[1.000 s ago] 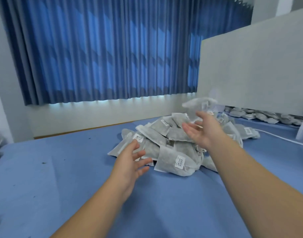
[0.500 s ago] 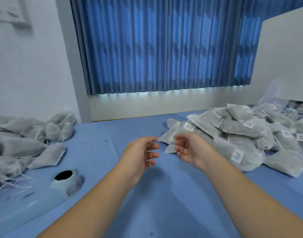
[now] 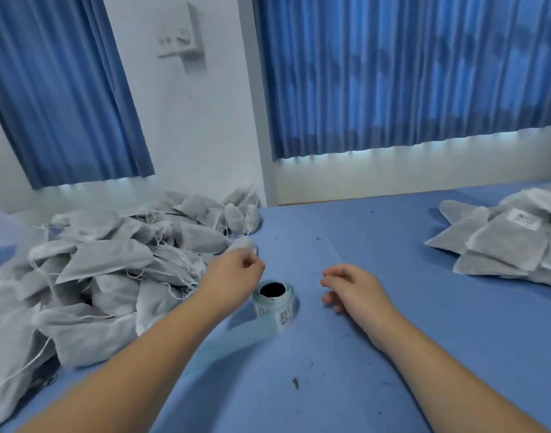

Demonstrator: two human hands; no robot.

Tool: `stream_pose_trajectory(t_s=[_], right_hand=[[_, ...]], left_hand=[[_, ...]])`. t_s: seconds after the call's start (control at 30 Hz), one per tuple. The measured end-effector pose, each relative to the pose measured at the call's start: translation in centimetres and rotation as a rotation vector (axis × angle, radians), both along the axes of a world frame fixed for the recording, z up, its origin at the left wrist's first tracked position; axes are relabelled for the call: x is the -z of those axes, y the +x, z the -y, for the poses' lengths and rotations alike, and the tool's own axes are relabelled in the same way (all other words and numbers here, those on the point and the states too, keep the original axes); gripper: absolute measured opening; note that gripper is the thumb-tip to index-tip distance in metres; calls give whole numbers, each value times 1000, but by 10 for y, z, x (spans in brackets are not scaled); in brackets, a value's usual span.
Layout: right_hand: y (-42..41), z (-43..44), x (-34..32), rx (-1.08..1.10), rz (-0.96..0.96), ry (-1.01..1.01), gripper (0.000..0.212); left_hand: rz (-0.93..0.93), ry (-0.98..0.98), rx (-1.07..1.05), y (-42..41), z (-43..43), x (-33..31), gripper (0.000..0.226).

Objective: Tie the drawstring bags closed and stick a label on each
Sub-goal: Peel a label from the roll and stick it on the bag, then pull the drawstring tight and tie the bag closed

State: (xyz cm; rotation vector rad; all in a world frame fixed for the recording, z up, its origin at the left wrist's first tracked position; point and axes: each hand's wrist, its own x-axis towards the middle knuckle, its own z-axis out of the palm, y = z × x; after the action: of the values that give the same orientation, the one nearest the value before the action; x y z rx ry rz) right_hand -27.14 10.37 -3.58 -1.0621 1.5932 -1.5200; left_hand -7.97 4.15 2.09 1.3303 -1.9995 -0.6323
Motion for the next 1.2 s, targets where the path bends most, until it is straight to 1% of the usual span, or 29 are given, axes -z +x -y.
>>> stream_pose_trajectory(t_s=[0.07, 0.17, 0.27, 0.3, 0.33, 0.4, 0.47, 0.53, 0.57, 0.6, 0.7, 0.77, 0.8, 0.87, 0.93, 1.0, 1.07, 1.13, 1.2], right_hand=[[0, 2, 7, -8, -90, -6, 8], [0, 2, 13, -28, -160, -11, 8], [3, 4, 17, -47, -211, -10, 8], [3, 5, 18, -46, -216, -15, 8], [3, 6, 19, -43, -221, -20, 8], [1, 8, 22, -45, -238, -25, 8], [0, 10, 24, -49, -254, -15, 7], [-1, 13, 28, -50, -276, -7, 6], [-2, 14, 29, -50, -288, -6, 5], [-2, 15, 30, -50, -293, -7, 5], [-3, 18, 30, -50, -284, -11, 6], [-3, 18, 29, -54, -277, -8, 6], [-3, 17, 29, -52, -274, -6, 7], [-3, 15, 27, -47, -267, -5, 7], [-3, 13, 22, -42, -263, -10, 8], [-4, 9, 14, -6, -248, -30, 9], [-9, 3, 2, 92, -192, -90, 12], [-18, -5, -13, 208, -126, -177, 18], [-30, -16, -24, 296, -53, -296, 24]], left_hand=[[144, -81, -65, 13, 23, 5, 17], [349, -148, -107, 19, 57, 16, 14], [619, -207, -128, 10, 84, 25, 29], [664, -222, -137, 4, 91, 26, 33], [678, -224, -145, -2, 98, 27, 36], [645, -178, -171, -12, 111, 30, 43], [609, -67, -203, -17, 122, 32, 59], [647, 32, -221, -18, 133, 37, 76], [689, 43, -226, -18, 138, 39, 76], [724, 36, -232, -18, 142, 41, 71], [724, -3, -253, -14, 152, 44, 47], [651, -63, -252, -12, 154, 43, 28], [576, -92, -244, -12, 153, 40, 20], [370, -139, -221, -15, 146, 32, 22], [128, -123, -193, -21, 132, 18, 21], [-189, -11, -99, -31, 111, 2, 20], [-475, 162, 13, -43, 86, -10, 14], [-648, 329, 96, -52, 60, -17, 13], [-767, 469, 209, -59, 32, -17, 19]])
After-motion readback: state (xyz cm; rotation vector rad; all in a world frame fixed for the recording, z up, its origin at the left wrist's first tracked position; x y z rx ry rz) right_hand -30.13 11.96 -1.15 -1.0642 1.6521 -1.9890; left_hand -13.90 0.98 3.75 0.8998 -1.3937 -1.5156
